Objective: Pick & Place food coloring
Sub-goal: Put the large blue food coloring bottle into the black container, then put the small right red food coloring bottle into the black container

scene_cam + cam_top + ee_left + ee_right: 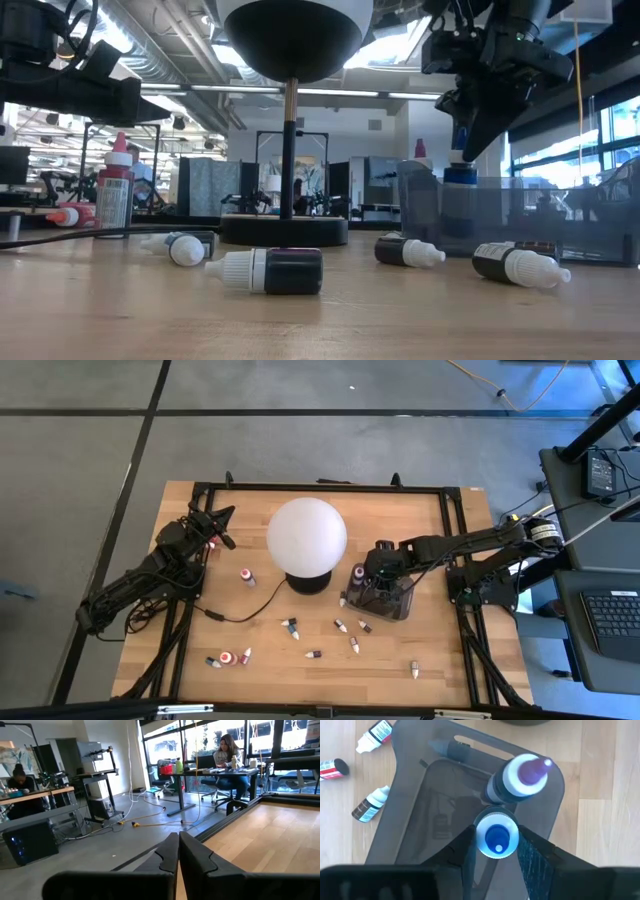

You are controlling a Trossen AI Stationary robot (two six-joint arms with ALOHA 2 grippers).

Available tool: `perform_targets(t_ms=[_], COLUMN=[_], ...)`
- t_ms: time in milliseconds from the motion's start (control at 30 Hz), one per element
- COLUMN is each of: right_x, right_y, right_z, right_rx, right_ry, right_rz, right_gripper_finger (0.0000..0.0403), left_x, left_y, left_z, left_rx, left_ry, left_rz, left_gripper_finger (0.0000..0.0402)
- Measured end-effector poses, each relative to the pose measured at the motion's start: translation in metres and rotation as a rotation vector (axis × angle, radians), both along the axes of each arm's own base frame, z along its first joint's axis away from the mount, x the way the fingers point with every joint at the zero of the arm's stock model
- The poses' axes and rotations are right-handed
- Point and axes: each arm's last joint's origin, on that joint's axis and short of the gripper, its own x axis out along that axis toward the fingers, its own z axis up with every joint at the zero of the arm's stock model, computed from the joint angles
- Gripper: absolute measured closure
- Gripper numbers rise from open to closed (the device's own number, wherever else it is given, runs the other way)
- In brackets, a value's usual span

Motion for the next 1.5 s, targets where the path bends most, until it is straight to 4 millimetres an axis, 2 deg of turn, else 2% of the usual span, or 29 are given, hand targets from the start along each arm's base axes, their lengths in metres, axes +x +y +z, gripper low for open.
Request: perform_targets(t_ms=[300,567,767,1167,1300,1400,1500], right_x=[0.000,0.001,0.000,-0.004,-0.010,-0.015,-0.027], right_y=[0.000,0.000,-0.003,0.001,0.018,0.043,0.072], right_z=[0.000,0.001,0.004,0.051,0.062,0.061,0.053], right_rx=[-0.003,-0.002,-0.104,-0.066,0.099,0.194,0.181], right_ry=[-0.004,-0.016,-0.034,-0.079,-0.017,0.011,0.056], right_rz=[-0.001,-0.003,-0.046,-0.069,0.042,0.147,0.310], right_gripper_finger=[0.0245,0.0238,0.0238,0.0238,0.0238,0.0238,0.0238], left_x=[0.000,0.000,0.000,0.000,0.000,0.000,0.000], left_y=[0.000,0.000,0.000,0.000,0.000,0.000,0.000], left_z=[0.000,0.000,0.000,0.000,0.000,0.000,0.000], left_rx=[0.000,0.000,0.000,0.000,-0.001,0.000,0.000], left_ry=[0.000,0.000,-0.001,-0.001,-0.001,0.000,-0.001], left_rz=[0.000,0.000,0.000,0.000,0.000,0.000,0.000], left_gripper_finger=[0.0393,0.0389,0.0393,0.0390,0.0393,0.0393,0.0390])
